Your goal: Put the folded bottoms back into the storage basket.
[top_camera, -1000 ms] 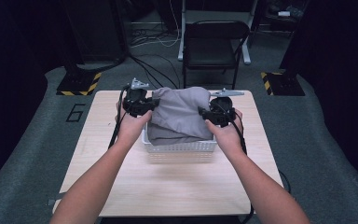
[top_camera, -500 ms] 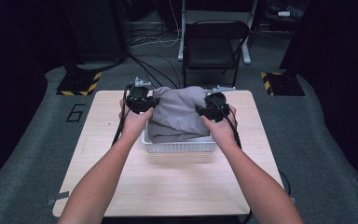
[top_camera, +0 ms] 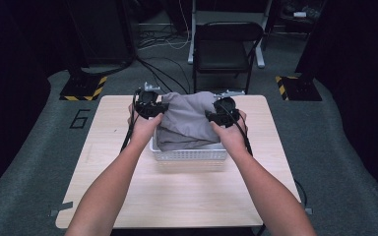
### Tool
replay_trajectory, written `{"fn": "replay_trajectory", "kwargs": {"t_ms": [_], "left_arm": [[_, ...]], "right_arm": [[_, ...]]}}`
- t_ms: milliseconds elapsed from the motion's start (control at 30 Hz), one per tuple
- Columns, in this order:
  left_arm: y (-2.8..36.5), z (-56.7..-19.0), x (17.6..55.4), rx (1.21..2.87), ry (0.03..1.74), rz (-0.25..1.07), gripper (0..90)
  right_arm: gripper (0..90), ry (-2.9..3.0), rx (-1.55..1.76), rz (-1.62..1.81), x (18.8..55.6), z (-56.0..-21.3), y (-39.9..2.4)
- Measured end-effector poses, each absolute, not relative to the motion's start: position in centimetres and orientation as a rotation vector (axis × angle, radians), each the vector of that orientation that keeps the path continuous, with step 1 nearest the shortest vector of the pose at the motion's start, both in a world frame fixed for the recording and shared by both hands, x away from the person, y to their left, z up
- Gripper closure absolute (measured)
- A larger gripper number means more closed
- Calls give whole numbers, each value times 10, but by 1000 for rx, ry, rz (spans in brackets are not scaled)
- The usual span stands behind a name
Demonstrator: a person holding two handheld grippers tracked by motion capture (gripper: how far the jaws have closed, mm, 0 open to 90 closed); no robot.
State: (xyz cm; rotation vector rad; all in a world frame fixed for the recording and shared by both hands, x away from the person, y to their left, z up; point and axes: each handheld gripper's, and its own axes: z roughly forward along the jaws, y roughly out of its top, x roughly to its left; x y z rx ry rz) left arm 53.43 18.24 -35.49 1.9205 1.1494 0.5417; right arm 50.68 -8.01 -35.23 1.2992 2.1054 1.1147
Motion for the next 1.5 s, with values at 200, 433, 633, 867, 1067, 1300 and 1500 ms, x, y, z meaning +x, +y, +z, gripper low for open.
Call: {"fn": "replay_trajectory", "kwargs": {"t_ms": [200, 433, 633, 867, 1067, 1300, 1500], "left_arm": [[183, -364, 538, 1954, 1159, 550, 780], [184, -369, 544, 1912, 1182, 543, 780], [181, -365, 547, 1913, 1172, 550, 780], [180, -371, 550, 1951, 1173, 548, 780], [184, -383, 550, 1963, 1202, 536, 780], [188, -404, 548, 1963, 1229, 503, 780], [187, -417, 547, 1971, 1237, 485, 778]], "right_arm": [[709, 2127, 1303, 1089, 508, -358, -76], [709, 2123, 1295, 1061, 515, -363, -73], [709, 2105, 1314, 1071, 521, -365, -74], [709, 2109, 1320, 1066, 524, -367, -75], [708, 2135, 1334, 1040, 523, -376, -69], [707, 2160, 1330, 998, 521, -392, -62], [706, 2165, 1317, 970, 522, -400, -63]]}}
